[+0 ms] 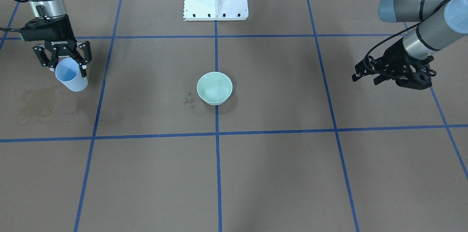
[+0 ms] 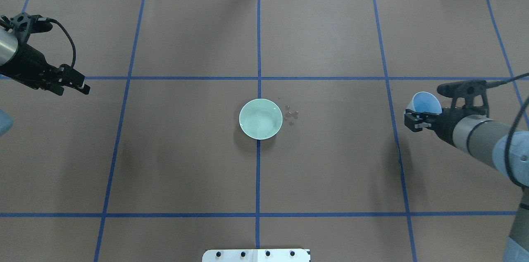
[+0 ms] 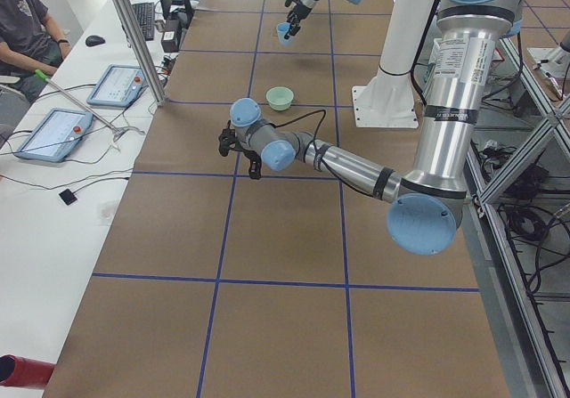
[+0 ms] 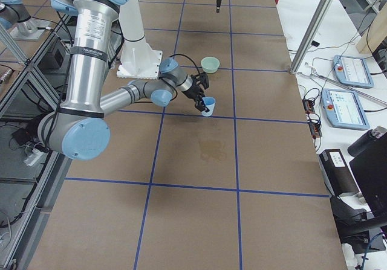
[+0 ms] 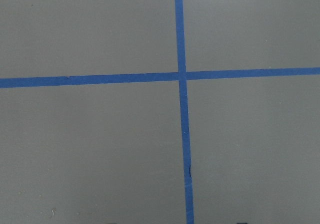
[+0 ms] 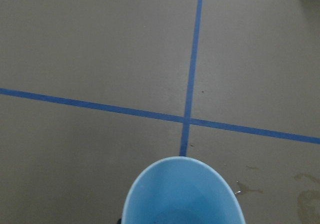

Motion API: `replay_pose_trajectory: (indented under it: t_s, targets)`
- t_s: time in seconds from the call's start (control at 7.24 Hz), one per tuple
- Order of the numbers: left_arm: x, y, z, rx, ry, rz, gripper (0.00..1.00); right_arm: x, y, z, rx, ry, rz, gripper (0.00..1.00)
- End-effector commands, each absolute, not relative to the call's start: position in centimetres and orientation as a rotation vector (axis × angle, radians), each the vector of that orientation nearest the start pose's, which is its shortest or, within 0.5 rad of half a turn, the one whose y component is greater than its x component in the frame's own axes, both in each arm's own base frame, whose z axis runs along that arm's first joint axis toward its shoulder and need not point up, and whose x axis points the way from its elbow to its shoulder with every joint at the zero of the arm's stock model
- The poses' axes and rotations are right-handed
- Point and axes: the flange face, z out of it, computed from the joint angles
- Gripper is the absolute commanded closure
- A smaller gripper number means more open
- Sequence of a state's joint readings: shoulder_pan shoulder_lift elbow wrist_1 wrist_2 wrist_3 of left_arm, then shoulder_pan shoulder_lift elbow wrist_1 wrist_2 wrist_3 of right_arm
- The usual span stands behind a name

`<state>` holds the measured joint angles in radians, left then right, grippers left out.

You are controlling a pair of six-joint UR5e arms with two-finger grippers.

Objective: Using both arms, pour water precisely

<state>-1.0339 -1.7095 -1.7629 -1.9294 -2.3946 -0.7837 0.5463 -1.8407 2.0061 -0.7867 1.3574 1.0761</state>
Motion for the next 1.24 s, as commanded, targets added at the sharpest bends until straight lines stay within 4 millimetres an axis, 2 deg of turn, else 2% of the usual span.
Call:
replay_pose_trajectory:
  t_s: [0.0, 0.14, 0.28, 0.41, 0.83, 0.97, 1.1]
  targets:
    - [22.9, -50.2, 44.2, 0.03, 1.02, 0.053, 0.16, -23.1, -34.0, 56.6, 0.639, -0.716, 0.184, 1.0]
    - [22.9, -50.2, 44.1, 0.031, 1.021, 0.054, 0.16, -22.5, -34.4, 57.4, 0.633, -0.698, 0.196, 1.0]
    - [22.8, -50.1, 44.1, 0.031, 1.021, 0.054, 0.16, -21.4, -34.8, 59.4, 0.581, -0.692, 0.206, 1.0]
    - [22.8, -50.1, 44.1, 0.031, 1.021, 0.054, 0.16, -20.6, -34.8, 60.0, 0.563, -0.687, 0.212, 1.0]
    - [22.8, -50.2, 44.0, 0.032, 1.023, 0.054, 0.16, -20.7, -34.9, 60.4, 0.539, -0.693, 0.209, 1.0]
    - [22.8, -50.2, 44.0, 0.032, 1.023, 0.054, 0.16, -20.4, -34.9, 60.5, 0.522, -0.703, 0.21, 0.89]
    - [22.8, -50.1, 43.9, 0.034, 1.023, 0.055, 0.16, -20.1, -35.0, 60.9, 0.499, -0.709, 0.209, 0.88]
